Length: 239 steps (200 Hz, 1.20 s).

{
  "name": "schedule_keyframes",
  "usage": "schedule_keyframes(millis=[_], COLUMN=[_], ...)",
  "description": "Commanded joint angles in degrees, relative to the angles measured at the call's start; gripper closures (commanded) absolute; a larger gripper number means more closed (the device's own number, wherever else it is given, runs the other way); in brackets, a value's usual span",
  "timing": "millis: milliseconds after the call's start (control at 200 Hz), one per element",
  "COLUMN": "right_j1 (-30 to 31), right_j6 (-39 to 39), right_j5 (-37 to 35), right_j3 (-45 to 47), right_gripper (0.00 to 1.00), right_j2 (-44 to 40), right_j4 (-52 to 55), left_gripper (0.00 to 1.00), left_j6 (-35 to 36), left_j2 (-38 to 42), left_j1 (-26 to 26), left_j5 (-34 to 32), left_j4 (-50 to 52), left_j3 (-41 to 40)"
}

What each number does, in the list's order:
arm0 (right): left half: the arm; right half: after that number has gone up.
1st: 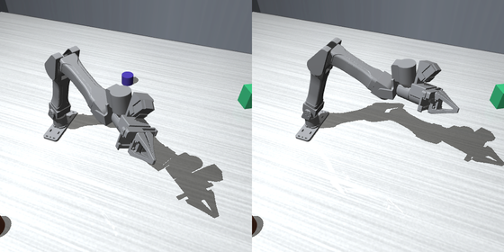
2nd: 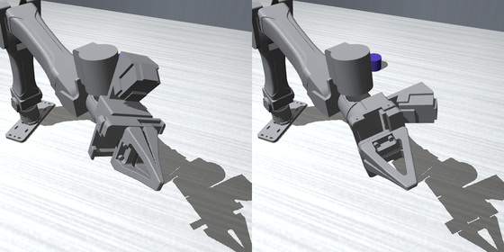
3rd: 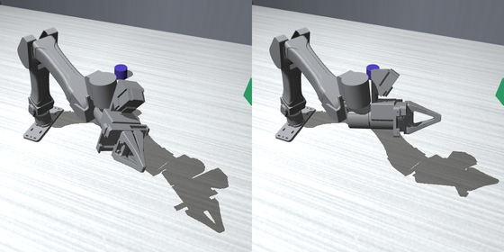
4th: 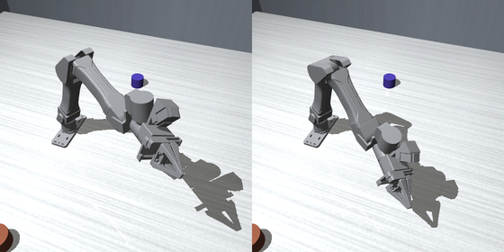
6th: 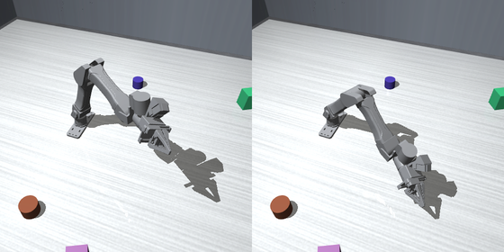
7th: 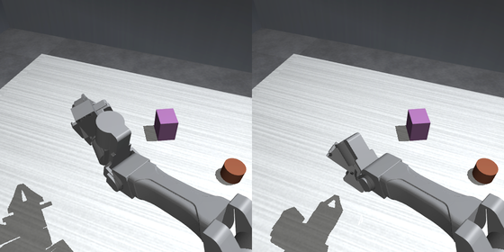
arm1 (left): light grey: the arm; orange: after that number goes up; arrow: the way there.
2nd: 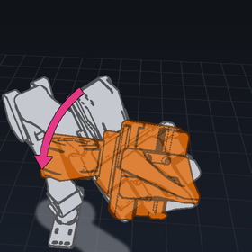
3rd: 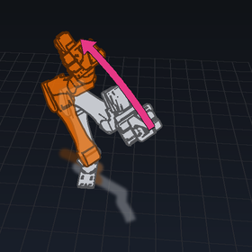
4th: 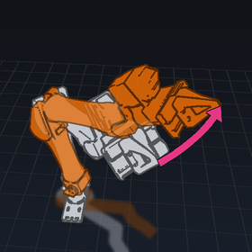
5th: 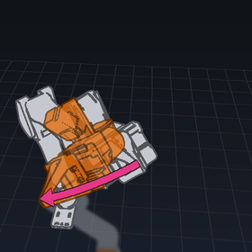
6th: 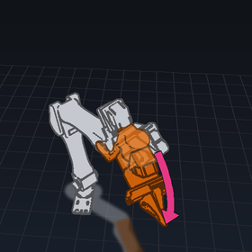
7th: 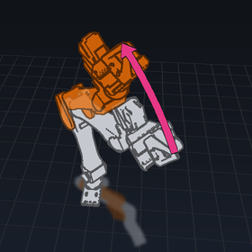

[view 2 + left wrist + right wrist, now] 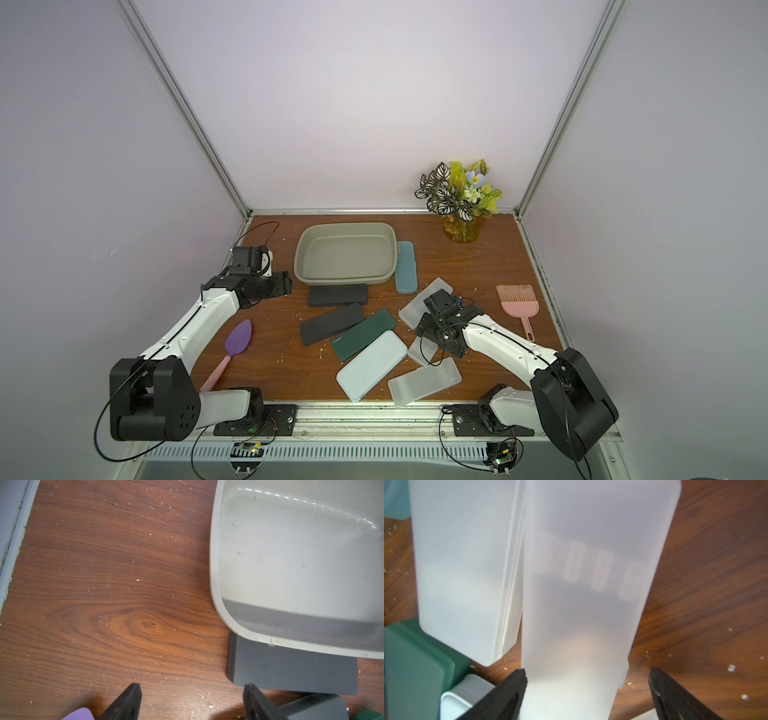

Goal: Put the pencil case into the storage box
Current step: Pick up the pencil case from the center of the board.

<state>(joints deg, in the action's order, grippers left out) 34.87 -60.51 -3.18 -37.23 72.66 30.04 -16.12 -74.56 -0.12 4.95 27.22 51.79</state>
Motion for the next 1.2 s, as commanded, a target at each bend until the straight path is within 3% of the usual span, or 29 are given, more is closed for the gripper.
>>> schedule_keyframes(millis=[0, 335, 781, 1191], right_j1=[0.4, 0.4, 0.1, 0.1], right_j6=[-0.5, -1.3, -2.2, 1.1], right_j5=[-1.5, -2.5, -3.8, -7.3], right_j3=[-2.1, -1.0, -0.5, -7.8], right_gripper=[0.01, 0.02, 0.21, 0.38], right_j2=[2.4, 4.2, 3.5, -3.8], right_j4=[0.3, -1.0, -3.6, 7.3], left_gripper=[0.22, 0.22, 0.24, 0.23], left_j6=[0.0, 0.5, 1.1, 1.3], left_j2=[1.0, 0.9, 0.8, 0.7], left_j1=[-0.5, -0.5, -0.5, -0.5], left_j5=[0.4, 0.4, 0.3, 0.1], left_j4=[0.5, 0.3, 0.1, -1.0], left_j3=[-0.2, -1.1, -1.2, -2.6])
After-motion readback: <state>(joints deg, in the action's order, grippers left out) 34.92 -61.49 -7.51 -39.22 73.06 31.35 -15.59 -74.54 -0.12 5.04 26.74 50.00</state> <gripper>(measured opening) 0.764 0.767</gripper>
